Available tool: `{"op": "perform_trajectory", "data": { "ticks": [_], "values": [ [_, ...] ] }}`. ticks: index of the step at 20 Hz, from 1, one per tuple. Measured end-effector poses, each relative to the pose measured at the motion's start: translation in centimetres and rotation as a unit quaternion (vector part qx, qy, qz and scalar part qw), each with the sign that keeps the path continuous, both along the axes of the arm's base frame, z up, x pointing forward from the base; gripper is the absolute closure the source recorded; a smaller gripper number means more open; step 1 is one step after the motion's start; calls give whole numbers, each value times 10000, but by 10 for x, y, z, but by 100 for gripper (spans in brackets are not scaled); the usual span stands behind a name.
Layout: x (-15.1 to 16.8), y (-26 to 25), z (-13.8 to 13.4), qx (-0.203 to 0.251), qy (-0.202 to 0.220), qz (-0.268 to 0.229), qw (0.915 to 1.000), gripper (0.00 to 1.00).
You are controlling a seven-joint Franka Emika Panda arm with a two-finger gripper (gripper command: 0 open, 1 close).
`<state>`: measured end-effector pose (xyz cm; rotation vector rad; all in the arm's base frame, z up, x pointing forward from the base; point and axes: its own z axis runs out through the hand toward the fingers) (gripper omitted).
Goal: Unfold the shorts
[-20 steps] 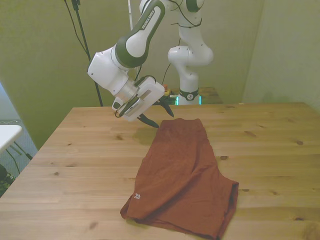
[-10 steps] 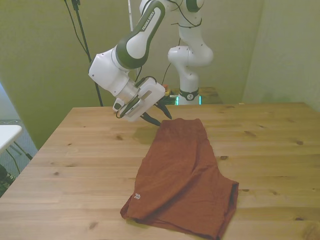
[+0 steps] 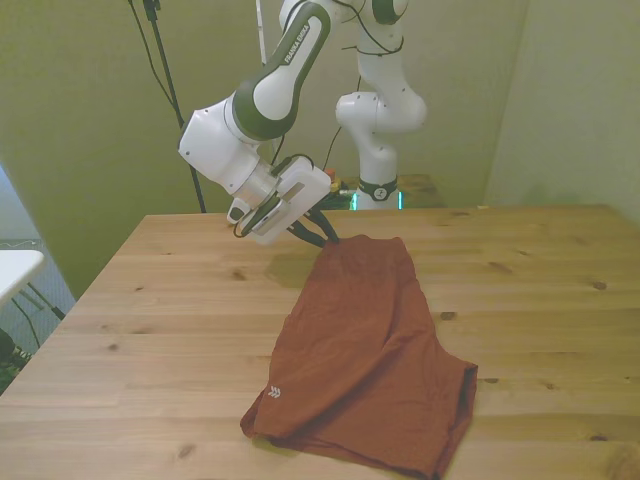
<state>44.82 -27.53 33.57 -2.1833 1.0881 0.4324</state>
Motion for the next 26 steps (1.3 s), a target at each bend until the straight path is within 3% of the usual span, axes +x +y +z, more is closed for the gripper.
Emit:
{"op": "perform_trajectory", "data": {
  "ticks": [7,12,17,26],
  "values": [
    [1,-3,7,-36,-65,-13,10000,100],
    [9,5,50,-135,-407,120,9990,100],
    [25,46,94,-255,-655,402,9967,100],
    [32,110,124,-971,-389,1215,9871,100]
  ]
}}
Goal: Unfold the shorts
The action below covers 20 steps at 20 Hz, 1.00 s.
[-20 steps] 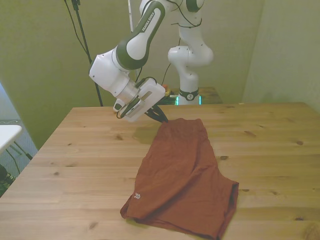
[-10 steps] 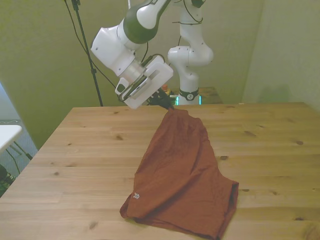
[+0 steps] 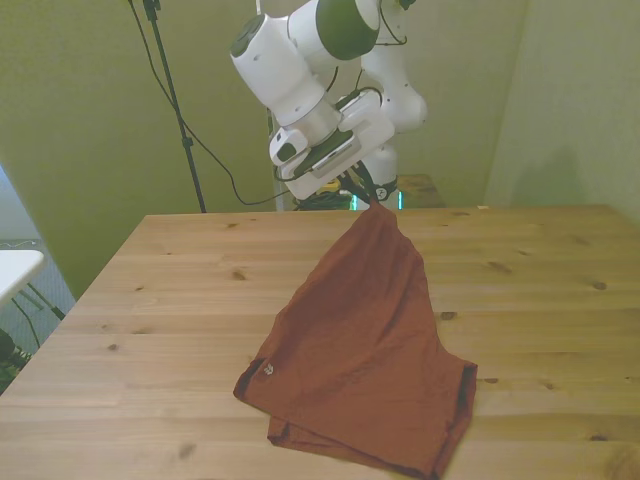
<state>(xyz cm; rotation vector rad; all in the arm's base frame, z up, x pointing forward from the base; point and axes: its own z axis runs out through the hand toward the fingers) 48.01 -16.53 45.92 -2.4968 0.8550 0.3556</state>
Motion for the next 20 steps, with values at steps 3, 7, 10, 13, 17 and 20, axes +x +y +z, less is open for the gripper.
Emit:
{"op": "perform_trajectory", "data": {
  "ticks": [3,7,10,13,17,20],
  "values": [
    [1,10,6,-365,-2,172,9992,100],
    [7,35,7,-933,-72,525,9942,100],
    [10,59,9,-1163,-103,768,9902,100],
    [12,73,5,-1313,-132,930,9869,100],
    [18,96,0,-1493,-259,1109,9822,100],
    [24,121,-1,-1760,-383,1259,9756,100]
  ]
}}
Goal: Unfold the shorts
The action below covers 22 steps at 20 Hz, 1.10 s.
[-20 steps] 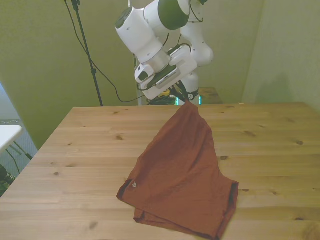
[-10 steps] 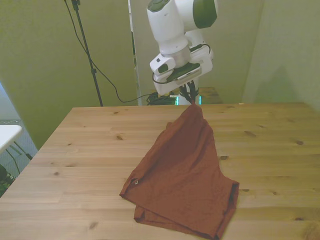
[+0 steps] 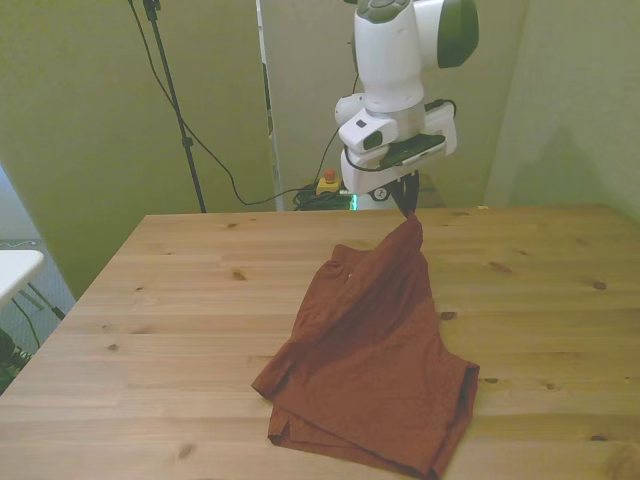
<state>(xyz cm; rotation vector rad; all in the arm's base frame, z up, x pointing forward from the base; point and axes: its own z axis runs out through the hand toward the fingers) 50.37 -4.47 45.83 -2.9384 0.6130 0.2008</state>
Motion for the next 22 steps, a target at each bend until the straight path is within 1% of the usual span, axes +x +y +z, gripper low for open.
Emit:
{"op": "perform_trajectory", "data": {
  "ticks": [5,9,12,16,22],
  "values": [
    [-4,33,-5,-609,-477,123,9969,100],
    [-15,62,-9,-1105,-1184,13,9868,100],
    [-30,88,-15,-1220,-1431,26,9822,100],
    [-47,116,-19,-1248,-1494,163,9807,100],
    [-57,144,-30,-1222,-1644,566,9772,100]
  ]
}}
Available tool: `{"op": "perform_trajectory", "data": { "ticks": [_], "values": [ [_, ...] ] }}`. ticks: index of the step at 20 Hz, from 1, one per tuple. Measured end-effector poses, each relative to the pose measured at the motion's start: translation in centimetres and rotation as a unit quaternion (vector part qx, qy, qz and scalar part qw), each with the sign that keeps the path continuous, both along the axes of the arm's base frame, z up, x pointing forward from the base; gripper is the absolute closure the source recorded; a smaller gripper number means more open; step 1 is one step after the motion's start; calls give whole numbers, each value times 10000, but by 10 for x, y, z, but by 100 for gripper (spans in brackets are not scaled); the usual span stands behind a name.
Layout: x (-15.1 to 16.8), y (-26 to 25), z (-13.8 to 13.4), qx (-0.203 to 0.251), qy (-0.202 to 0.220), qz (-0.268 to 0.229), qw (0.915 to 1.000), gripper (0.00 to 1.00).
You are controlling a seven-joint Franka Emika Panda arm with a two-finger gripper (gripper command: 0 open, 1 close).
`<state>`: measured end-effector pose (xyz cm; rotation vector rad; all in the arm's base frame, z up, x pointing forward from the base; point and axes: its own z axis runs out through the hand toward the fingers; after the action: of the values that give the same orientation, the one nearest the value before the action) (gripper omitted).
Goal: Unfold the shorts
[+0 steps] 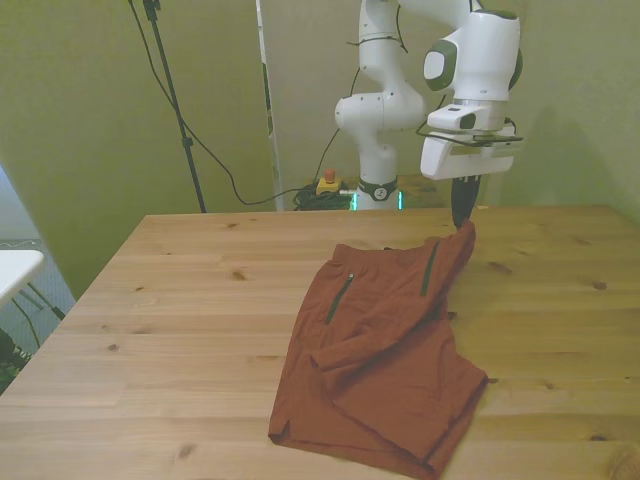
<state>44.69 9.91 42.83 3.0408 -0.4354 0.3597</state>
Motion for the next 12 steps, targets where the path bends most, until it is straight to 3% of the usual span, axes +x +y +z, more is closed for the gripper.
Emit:
{"op": "perform_trajectory", "data": {
  "ticks": [3,4,12],
  "values": [
    [-5,15,-5,-50,3,251,9997,100],
    [-7,18,-7,-87,12,314,9995,0],
    [-19,55,-23,-217,-56,814,9964,0]
  ]
}}
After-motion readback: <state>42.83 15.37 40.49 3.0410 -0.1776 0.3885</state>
